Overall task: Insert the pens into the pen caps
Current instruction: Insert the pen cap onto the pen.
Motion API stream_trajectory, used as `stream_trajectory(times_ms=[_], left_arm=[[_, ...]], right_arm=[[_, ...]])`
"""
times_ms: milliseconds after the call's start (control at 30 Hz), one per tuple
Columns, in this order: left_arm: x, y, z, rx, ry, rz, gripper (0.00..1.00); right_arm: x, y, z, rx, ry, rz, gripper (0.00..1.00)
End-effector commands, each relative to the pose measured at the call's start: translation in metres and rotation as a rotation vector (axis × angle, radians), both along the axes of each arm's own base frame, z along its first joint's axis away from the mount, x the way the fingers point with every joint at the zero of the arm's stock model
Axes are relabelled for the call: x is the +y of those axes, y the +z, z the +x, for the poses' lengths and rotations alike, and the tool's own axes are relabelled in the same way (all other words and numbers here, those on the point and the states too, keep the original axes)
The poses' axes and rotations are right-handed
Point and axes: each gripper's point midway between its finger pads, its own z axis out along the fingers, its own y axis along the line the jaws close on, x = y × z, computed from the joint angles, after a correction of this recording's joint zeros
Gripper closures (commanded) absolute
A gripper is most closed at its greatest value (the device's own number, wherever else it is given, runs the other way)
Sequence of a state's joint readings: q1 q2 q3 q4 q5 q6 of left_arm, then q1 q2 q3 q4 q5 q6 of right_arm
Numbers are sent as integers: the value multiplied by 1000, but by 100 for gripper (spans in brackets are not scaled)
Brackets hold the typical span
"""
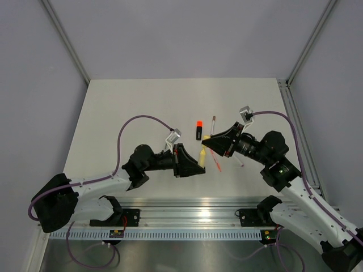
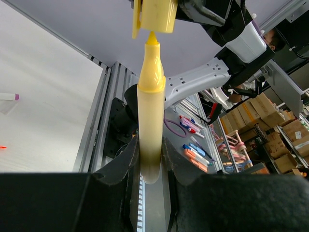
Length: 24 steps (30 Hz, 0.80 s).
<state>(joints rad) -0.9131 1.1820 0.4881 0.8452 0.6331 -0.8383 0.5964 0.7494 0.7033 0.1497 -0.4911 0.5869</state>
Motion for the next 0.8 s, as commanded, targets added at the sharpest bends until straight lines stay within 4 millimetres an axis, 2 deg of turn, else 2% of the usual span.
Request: stream_trajectory(times_ms=[0,767], left_arm=[[4,19,-1,-80,9,-64,100],[6,15,9,-112,68,-28,100]], right_arm=[[0,18,-8,-53,22,16,88],[9,-12,-25,38,41,-66,87]])
